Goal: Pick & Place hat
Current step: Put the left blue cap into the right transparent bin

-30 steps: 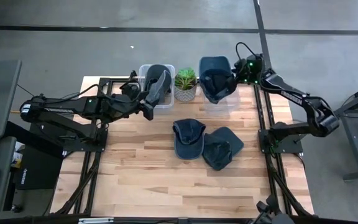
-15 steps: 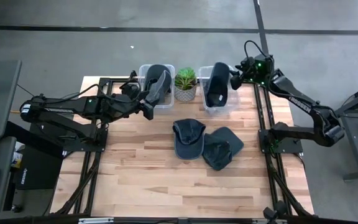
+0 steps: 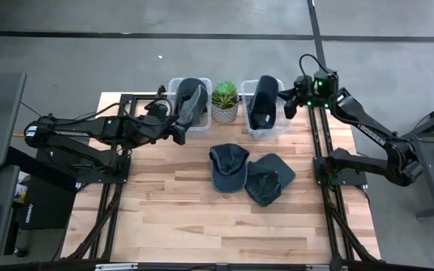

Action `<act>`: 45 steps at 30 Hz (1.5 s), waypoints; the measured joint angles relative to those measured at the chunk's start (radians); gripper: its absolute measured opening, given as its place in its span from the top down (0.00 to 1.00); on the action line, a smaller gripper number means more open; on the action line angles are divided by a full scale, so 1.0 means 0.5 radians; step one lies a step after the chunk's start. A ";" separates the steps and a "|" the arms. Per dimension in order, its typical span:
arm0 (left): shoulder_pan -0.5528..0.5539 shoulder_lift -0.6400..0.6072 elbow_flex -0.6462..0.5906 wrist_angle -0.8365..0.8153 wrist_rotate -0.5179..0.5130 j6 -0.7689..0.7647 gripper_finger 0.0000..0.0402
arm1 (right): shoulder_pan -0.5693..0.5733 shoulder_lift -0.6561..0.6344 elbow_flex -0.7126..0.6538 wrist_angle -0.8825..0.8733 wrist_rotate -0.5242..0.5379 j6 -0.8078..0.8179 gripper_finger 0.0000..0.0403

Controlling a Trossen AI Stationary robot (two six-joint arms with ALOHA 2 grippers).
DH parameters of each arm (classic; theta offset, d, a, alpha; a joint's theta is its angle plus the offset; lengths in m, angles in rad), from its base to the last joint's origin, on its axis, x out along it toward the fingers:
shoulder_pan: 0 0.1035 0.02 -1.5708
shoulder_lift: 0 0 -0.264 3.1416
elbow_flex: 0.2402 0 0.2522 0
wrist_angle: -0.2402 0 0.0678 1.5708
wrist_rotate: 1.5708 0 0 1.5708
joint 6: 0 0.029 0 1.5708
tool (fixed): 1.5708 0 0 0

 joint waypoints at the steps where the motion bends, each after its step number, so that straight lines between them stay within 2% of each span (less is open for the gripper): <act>1: 0.000 0.010 0.000 -0.013 0.027 -0.050 0.30 | 0.022 -0.024 0.000 -0.024 -0.001 0.006 0.97; 6: 0.000 0.145 0.001 -0.015 0.244 -0.223 0.30 | 0.152 -0.144 0.000 -0.165 -0.023 0.013 0.99; 16: -0.001 0.635 0.002 0.018 0.663 -0.699 0.30 | 0.308 -0.384 0.000 -0.445 -0.011 -0.008 1.00; 24: 0.000 0.939 -0.001 0.138 0.771 -0.968 0.30 | 0.361 -0.537 0.000 -0.591 -0.026 -0.012 1.00; 28: 0.000 1.075 -0.001 0.221 0.832 -1.066 0.30 | 0.385 -0.591 -0.001 -0.607 -0.035 -0.010 0.96; 33: 0.000 1.198 -0.001 0.261 0.879 -1.212 0.30 | 0.385 -0.616 -0.001 -0.615 -0.074 -0.012 0.85; 39: 0.028 1.301 -0.003 0.379 0.870 -1.304 0.30 | 0.385 -0.607 -0.001 -0.627 -0.169 0.004 0.62; 45: 0.080 1.341 0.000 0.550 0.865 -1.304 0.30 | 0.384 -0.596 -0.001 -0.662 -0.173 -0.009 0.41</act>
